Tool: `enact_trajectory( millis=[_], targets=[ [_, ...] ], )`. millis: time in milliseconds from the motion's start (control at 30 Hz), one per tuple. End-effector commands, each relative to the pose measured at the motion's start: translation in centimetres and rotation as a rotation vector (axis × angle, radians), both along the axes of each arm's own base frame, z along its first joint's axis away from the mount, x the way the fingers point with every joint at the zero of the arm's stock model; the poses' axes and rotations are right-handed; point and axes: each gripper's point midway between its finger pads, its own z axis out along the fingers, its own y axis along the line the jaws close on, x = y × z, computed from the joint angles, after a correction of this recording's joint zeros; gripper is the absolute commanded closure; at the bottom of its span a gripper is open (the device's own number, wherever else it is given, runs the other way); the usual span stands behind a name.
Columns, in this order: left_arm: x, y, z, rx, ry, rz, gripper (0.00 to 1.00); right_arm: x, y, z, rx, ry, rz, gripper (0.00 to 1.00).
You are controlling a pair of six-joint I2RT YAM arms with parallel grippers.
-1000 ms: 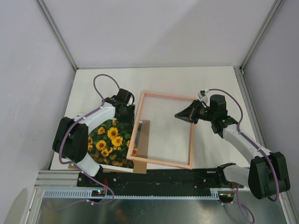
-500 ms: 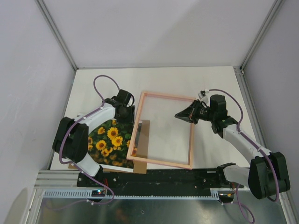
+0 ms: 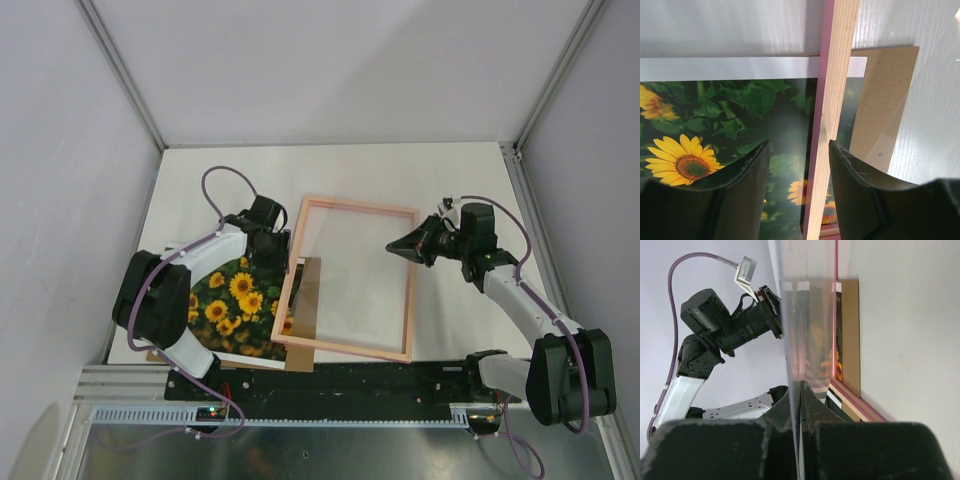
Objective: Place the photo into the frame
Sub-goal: Place the glass panel at the frame body.
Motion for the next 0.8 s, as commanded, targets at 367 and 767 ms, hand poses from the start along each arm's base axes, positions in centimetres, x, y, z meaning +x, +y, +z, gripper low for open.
enact_trajectory(
  millis=[367,767],
  targets=[
    [-0.5,-0.8,-0.3,-0.058,-0.012,-0.035,0.45,-0.8,0.5,2.3,0.022,-0.046,0.071,1.00],
    [-0.6,-1.1,-0.2,-0.069,-0.012,-0.044,0.45,-1.0,1.3,2.2,0.014,-0.053,0.082,1.00]
  ],
)
